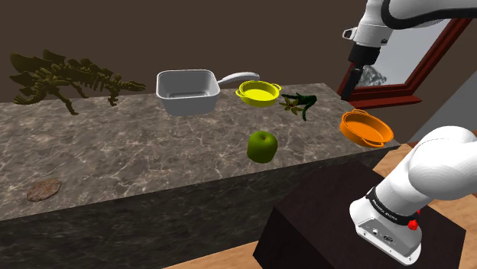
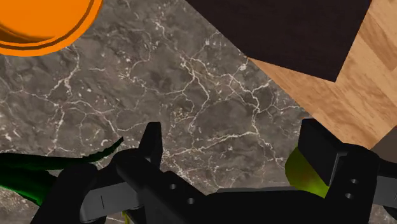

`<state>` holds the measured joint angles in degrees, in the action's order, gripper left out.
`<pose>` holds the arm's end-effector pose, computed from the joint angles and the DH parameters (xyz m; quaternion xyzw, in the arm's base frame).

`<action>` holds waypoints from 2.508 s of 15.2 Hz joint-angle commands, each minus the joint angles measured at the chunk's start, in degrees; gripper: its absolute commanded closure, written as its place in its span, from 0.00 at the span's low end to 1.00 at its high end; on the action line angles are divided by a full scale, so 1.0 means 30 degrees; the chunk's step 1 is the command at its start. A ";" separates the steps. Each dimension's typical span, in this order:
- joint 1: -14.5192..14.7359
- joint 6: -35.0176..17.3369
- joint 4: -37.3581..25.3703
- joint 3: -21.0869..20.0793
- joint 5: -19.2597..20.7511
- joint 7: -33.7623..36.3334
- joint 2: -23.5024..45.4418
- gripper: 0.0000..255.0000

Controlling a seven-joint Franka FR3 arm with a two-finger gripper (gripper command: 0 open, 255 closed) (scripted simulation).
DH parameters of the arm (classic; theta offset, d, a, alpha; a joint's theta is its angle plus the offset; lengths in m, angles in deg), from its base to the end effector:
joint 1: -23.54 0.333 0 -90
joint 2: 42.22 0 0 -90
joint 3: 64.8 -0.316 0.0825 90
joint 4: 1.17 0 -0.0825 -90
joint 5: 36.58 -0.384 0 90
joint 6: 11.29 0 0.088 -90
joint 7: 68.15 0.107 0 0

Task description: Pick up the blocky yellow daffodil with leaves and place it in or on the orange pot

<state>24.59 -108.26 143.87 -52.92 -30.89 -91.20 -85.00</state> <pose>0.3111 -0.0756 0.4994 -0.9879 -0.1451 0.0433 0.0338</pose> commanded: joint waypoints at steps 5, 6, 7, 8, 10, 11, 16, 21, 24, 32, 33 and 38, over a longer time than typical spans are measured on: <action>0.0311 -0.3417 0.0080 0.3332 0.1526 -0.5531 0.2281 0.00; 0.0455 -0.3993 -0.0077 0.3881 0.1619 -0.6439 0.2847 0.00; 0.0631 -0.4563 -0.0271 0.4435 0.1662 -0.7357 0.3449 0.00; 0.0825 -0.5126 -0.0501 0.4982 0.1641 -0.8295 0.4088 0.00; 0.1323 -0.6210 -0.1068 0.6101 0.1415 -1.0224 0.5459 0.00; 0.1606 -0.6725 -0.1402 0.6654 0.1188 -1.1233 0.6195 0.00; 0.3282 -0.8848 -0.3572 0.9329 -0.1327 -1.6888 1.0393 0.00; 0.3998 -0.9552 -0.6631 1.0721 -0.6282 -2.3623 1.5547 0.00; 0.3090 -0.9167 -0.8888 1.0168 -0.9204 -2.7232 1.8569 0.00; 0.2107 -0.9983 -0.9647 0.9022 -1.1280 -2.9276 2.0827 0.00; 0.2065 -1.0160 -0.9591 0.8927 -1.1455 -2.9384 2.0995 0.00; 0.2039 -1.0261 -0.9560 0.8870 -1.1555 -2.9446 2.1092 0.00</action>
<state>30.72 -139.01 115.19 -26.29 -65.52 -179.52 -21.76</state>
